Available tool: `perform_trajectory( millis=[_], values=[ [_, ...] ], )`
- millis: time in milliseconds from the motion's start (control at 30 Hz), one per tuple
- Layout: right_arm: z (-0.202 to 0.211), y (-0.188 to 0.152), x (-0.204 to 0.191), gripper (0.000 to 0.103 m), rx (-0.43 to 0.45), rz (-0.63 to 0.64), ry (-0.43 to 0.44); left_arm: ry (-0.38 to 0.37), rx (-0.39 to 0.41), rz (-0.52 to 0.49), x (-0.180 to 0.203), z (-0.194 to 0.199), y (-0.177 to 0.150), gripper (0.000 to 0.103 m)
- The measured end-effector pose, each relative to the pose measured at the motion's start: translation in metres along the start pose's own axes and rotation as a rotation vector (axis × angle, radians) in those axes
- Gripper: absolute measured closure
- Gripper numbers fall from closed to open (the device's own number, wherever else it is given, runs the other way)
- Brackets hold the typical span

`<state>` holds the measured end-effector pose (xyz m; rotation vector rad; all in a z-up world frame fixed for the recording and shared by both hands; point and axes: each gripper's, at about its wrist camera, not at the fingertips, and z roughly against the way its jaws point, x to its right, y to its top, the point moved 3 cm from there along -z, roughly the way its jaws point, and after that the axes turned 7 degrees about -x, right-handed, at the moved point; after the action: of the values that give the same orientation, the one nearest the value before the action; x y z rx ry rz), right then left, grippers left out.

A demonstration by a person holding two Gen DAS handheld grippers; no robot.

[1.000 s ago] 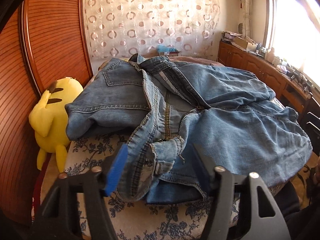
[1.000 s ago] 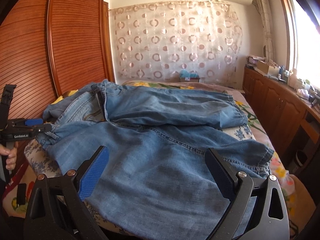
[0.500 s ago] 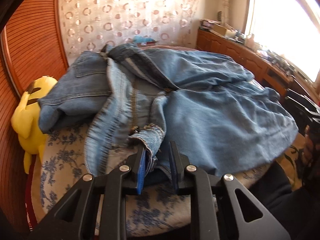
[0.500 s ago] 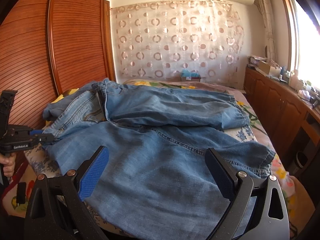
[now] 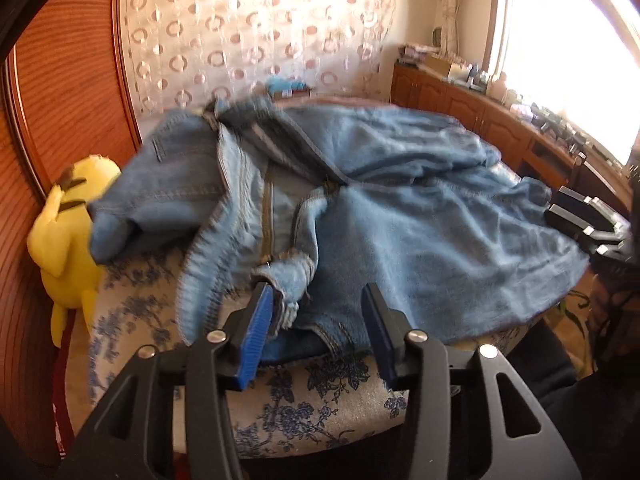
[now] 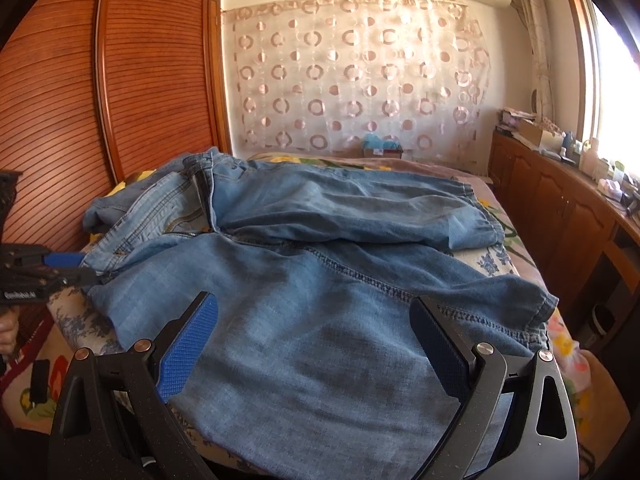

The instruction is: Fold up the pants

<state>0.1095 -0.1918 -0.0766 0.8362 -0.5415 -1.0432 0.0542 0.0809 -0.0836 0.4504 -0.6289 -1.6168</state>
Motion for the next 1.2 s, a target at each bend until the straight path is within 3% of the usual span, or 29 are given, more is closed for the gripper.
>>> perform_trajectory(
  millis=[167, 367, 533, 800, 1067, 1200],
  values=[
    [-0.001, -0.001, -0.003, 0.005, 0.002, 0.005, 0.006, 0.023, 0.072, -0.006, -0.011, 0.019, 0.023, 0.056],
    [-0.004, -0.002, -0.005, 0.005, -0.001, 0.01, 0.005, 0.042, 0.004, 0.014, -0.029, -0.019, 0.042, 0.057],
    [-0.01, 0.001, -0.006, 0.005, 0.002, 0.031, 0.014, 0.041, -0.057, 0.021, -0.029, -0.046, 0.03, 0.057],
    [-0.046, 0.01, -0.02, 0.01, -0.056, 0.079, 0.12, 0.001, -0.123, 0.06, -0.028, -0.072, 0.007, 0.057],
    [-0.076, 0.008, -0.041, 0.021, -0.157, 0.11, 0.219, -0.005, -0.121, 0.092, -0.03, -0.074, 0.003, 0.055],
    [-0.078, 0.009, -0.049, 0.022, -0.162, 0.122, 0.232, -0.008, -0.112, 0.128, -0.036, -0.073, -0.002, 0.052]
  ],
)
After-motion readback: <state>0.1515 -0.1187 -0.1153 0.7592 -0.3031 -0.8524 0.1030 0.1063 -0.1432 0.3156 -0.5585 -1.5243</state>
